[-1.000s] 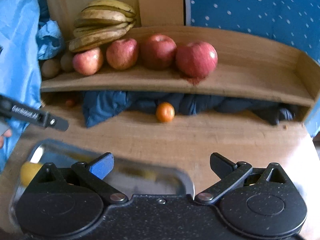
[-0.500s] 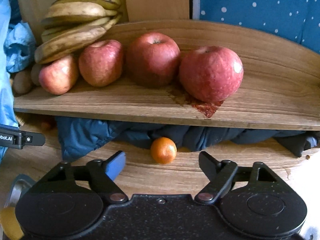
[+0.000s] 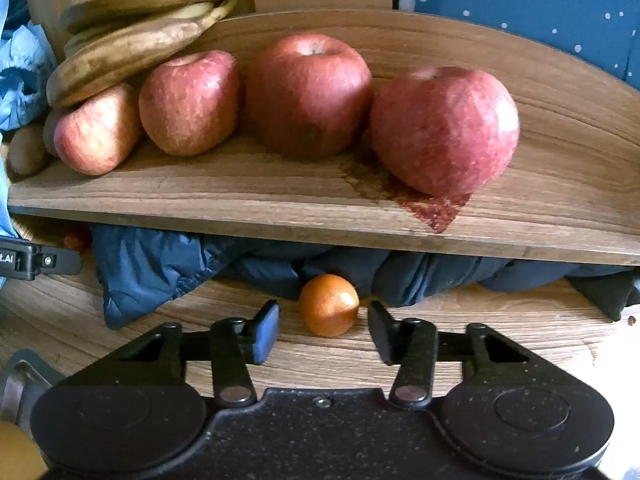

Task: Organize fruits
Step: 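Close right tool on the small tangerine while left tool grasps the red cherry tomato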

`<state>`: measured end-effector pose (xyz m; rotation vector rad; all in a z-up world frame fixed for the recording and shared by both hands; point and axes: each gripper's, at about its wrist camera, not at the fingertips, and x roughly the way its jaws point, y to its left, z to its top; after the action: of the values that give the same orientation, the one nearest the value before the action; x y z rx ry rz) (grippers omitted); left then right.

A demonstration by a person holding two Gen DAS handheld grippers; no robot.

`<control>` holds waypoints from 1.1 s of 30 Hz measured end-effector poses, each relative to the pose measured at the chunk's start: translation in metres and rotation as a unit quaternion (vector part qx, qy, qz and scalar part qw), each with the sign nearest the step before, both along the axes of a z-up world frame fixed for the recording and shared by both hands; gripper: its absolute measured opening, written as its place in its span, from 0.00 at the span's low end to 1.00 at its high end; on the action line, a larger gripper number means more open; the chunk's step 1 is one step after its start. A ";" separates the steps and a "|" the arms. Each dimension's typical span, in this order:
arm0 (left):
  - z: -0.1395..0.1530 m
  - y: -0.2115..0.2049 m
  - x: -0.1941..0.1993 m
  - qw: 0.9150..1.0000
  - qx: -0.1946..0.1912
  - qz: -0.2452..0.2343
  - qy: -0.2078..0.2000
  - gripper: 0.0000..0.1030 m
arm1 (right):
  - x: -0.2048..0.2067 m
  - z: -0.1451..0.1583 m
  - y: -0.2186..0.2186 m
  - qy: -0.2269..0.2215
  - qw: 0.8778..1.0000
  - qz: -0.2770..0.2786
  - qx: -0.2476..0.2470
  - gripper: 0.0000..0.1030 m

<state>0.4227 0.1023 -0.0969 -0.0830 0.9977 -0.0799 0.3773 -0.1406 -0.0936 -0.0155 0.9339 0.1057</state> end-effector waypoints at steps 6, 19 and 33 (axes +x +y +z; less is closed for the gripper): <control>-0.007 -0.007 -0.003 1.000 -0.005 -0.002 -0.005 0.94 | -0.004 0.003 0.006 -0.003 1.000 0.005 -0.001 0.34; -0.028 -0.003 -0.001 1.000 -0.014 -0.006 -0.011 0.74 | 0.003 0.005 0.012 0.005 1.000 0.018 -0.001 0.35; -0.032 0.000 0.000 0.999 -0.040 -0.015 -0.019 0.43 | -0.010 0.009 0.050 0.012 0.997 0.070 0.027 0.31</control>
<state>0.4226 0.1024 -0.1293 -0.1401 0.9568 -0.1481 0.3671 -0.0907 -0.0841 -0.0302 0.9534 0.2608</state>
